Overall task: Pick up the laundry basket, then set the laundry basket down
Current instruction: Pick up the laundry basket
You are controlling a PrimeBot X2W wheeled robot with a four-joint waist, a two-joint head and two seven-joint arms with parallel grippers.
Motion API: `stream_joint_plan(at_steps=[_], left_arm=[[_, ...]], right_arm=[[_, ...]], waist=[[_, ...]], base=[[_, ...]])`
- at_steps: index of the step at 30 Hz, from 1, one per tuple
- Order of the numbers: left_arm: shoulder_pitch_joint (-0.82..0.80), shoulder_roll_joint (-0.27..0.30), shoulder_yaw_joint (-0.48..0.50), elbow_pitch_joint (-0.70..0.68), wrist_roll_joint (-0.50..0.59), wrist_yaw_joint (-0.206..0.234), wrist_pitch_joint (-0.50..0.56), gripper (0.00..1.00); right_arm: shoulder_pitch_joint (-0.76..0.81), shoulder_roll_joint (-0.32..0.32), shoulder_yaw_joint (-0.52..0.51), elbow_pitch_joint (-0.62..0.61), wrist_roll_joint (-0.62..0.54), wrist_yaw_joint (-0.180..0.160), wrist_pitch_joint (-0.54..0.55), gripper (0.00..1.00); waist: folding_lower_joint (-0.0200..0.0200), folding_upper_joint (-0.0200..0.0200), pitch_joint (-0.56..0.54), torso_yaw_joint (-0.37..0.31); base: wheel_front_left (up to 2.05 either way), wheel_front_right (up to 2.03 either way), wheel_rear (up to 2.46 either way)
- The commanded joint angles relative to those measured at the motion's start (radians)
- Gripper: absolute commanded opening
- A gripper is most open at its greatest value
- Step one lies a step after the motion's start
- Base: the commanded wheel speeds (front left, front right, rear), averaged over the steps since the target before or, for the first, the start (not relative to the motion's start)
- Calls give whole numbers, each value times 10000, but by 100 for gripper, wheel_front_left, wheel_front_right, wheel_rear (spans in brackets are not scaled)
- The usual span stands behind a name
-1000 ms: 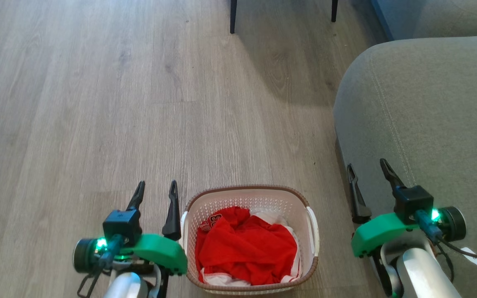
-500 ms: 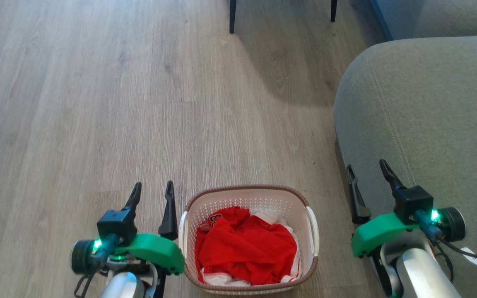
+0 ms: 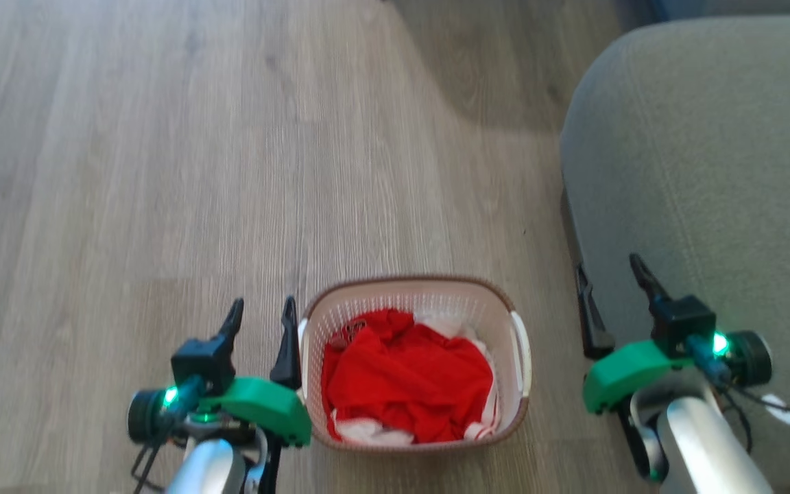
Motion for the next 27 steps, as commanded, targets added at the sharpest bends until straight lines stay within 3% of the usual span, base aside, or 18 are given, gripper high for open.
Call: stream_joint_plan(at_steps=[1,9,19,27], left_arm=[[-686,-28,210,-180,-47,40,-55,100],[-1715,-28,-122,771,-238,-64,-55,100],[-3419,-28,-485,2907,-475,-351,-55,100],[-4812,-28,-974,4794,-1040,-667,-55,100]], right_arm=[[-577,-100,133,-203,-61,69,-120,100],[-1508,-189,87,553,90,69,-120,100],[-2780,-51,-20,2163,881,69,-120,100],[-3991,-217,851,3897,1512,69,-120,100]], waist=[[0,0,504,41],[0,0,2042,58],[0,0,3917,113],[0,0,5218,237]], base=[[0,0,0],[0,0,0],[0,0,0],[0,0,0]])
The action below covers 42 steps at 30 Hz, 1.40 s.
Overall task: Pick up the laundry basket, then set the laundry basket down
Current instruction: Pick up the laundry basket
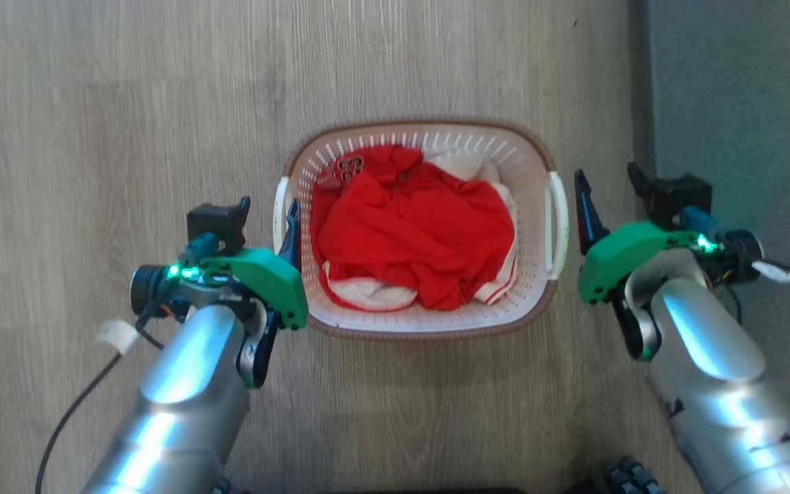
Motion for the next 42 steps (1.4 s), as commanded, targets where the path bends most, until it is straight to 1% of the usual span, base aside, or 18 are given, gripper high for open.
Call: stream_joint_plan(at_steps=[1,6,9,15,21,24,26,28,32,35,42], left_arm=[[-238,112,148,95,-155,-76,-53,100],[-968,112,-258,1035,-554,-299,-53,100],[-1352,112,-688,1655,-810,-483,-53,100],[-2070,112,-1549,2466,-1340,-666,-53,100],[-2674,112,-2390,3074,-1977,-832,-53,100],[-3012,112,-2959,3371,-2326,-973,133,100],[-3089,112,-3079,3430,-2415,-1001,212,100],[-3322,112,-3427,3610,-2637,-1075,518,100],[-3568,112,-3808,3749,-2931,-1124,901,100],[-3707,112,-4047,3808,-3145,-1153,1129,100],[-3884,112,-4475,3866,-3562,-1147,1542,100]], right_arm=[[-153,-72,284,59,156,69,-120,100],[-909,-149,424,1064,352,69,-120,100],[-1309,-69,668,1707,780,69,-115,100],[-1874,-97,1795,2552,1893,69,176,100],[-2368,-270,2579,2903,2944,69,471,100],[-2664,-317,3029,3045,3576,69,810,100],[-2739,-348,3179,3065,3672,69,882,100],[-2971,-473,3633,3219,3783,69,1022,100],[-3201,-446,4025,3384,4256,69,1528,100],[-3368,-436,4236,3442,4602,69,1785,100],[-3639,-480,4643,3525,5099,69,1994,100]], waist=[[-3,0,586,96],[-3,0,1226,187],[-3,0,1566,232],[-3,0,2095,303],[-3,0,2500,280],[-3,0,2717,251],[-3,0,2765,244],[-3,0,2922,228],[-3,0,3115,201],[-3,0,3238,183],[-3,0,3396,189]], base=[[0,0,0],[0,0,0],[0,0,0],[0,0,0],[0,0,0],[0,0,0],[0,0,0],[0,0,0],[0,0,0],[0,0,0],[0,0,0]])
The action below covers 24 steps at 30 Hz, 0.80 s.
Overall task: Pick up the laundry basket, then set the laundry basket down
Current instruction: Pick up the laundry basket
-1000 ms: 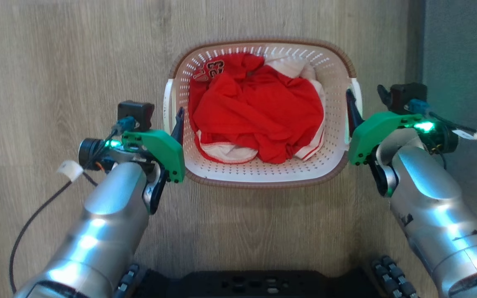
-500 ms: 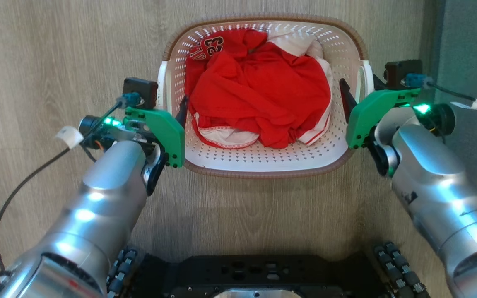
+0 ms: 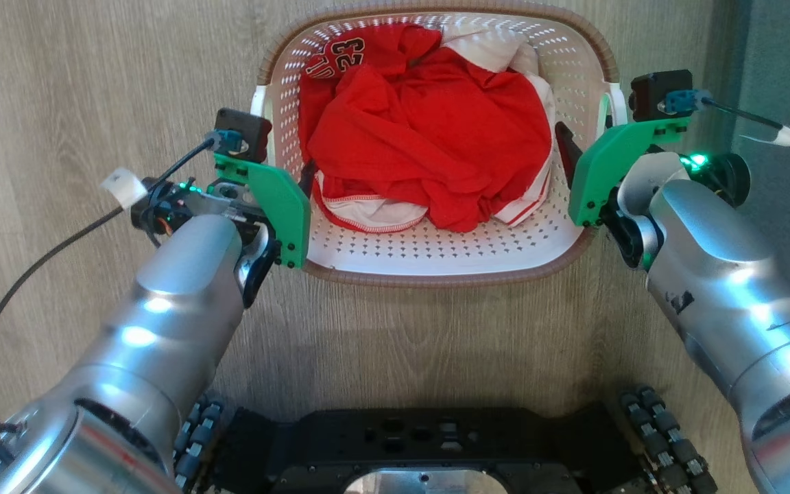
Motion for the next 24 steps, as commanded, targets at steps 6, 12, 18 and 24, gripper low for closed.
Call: stream_joint_plan(at_steps=[6,12,18,24], left_arm=[[-46,200,-352,-49,-266,62,67,100],[-129,200,-701,-113,-617,162,62,100],[-235,200,-1004,-179,-971,250,-9,100],[-287,200,-1264,-208,-1379,257,19,83]], right_arm=[[326,118,400,-95,670,69,320,100],[220,26,743,-120,1047,69,257,100],[120,-70,1152,-31,1221,69,115,100],[25,-120,1451,137,1400,69,-80,93]], waist=[[0,-1,114,50],[0,-1,211,66],[0,-1,304,120],[0,-1,353,159]], base=[[0,0,0],[0,0,0],[0,0,0],[0,0,0]])
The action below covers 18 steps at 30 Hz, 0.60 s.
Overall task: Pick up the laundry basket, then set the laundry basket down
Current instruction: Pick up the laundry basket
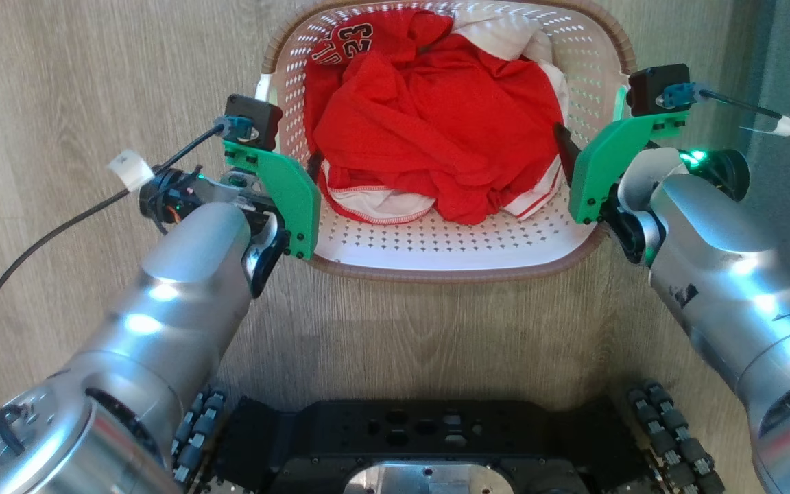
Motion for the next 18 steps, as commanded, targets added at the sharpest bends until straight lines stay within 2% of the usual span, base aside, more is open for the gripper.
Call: stream_joint_plan(at_steps=[1,2,3,18], left_arm=[[104,198,-3,-103,-160,49,-57,33],[85,198,-48,-122,-223,40,-61,0],[64,198,-95,-139,-282,38,-73,0],[3,198,-875,-148,-962,-11,155,0]], right_arm=[[366,31,228,12,102,69,-129,44],[338,22,271,39,129,69,-150,16],[314,15,306,62,166,69,-172,0],[205,-160,797,338,621,69,-382,0]], waist=[[0,0,30,20],[0,0,49,29],[0,0,66,38],[0,0,32,123]], base=[[0,0,0],[0,0,0],[0,0,0],[0,0,0]])
